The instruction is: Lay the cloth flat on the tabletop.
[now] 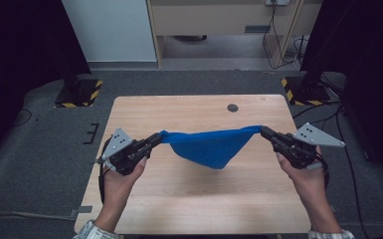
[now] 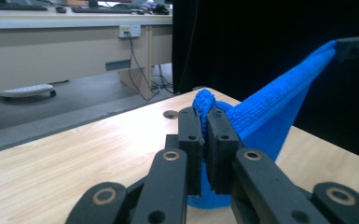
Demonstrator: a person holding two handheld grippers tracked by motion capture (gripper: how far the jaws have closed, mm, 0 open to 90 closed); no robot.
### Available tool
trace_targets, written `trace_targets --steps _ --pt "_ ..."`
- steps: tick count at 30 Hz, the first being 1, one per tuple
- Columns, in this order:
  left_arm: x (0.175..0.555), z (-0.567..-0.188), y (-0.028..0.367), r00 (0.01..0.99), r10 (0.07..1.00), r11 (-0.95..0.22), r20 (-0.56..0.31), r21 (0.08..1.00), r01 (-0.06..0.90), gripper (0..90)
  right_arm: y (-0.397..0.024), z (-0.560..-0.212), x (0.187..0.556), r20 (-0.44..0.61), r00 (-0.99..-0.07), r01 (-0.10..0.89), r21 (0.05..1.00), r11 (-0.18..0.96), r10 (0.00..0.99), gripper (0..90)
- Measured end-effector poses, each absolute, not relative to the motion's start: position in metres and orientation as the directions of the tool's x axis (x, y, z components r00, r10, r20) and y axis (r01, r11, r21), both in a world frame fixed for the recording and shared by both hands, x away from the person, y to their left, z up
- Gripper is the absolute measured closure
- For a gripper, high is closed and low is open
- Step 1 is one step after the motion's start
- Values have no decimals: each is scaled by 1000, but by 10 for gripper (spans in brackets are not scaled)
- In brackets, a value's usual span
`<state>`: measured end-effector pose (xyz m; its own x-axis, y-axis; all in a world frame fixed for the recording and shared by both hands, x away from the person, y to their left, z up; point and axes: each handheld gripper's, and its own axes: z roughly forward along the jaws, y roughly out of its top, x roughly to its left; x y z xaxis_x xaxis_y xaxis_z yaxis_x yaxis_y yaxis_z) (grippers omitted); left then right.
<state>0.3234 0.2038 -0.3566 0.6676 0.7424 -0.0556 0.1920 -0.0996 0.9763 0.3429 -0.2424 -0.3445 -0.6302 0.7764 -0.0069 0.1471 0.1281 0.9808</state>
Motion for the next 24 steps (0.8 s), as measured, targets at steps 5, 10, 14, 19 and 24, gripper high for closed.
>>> trace_targets --steps 5,10,14,19,24 --pt "295 -347 203 677 735 -123 -34 975 183 855 -245 -330 313 -43 -645 96 986 137 763 891" --pt "293 -346 205 679 730 -110 -74 969 223 854 -244 -323 296 -52 -648 93 985 148 760 889" --pt "323 -364 200 655 747 -121 -113 946 300 852 -240 -339 317 -48 -625 149 973 179 779 889" --pt "373 -398 196 611 770 -106 -184 907 407 851 -235 -378 364 -32 -589 250 943 220 807 889" --pt "404 -421 192 574 785 -76 -234 883 464 852 -233 -407 397 -1 -566 318 922 219 825 889"
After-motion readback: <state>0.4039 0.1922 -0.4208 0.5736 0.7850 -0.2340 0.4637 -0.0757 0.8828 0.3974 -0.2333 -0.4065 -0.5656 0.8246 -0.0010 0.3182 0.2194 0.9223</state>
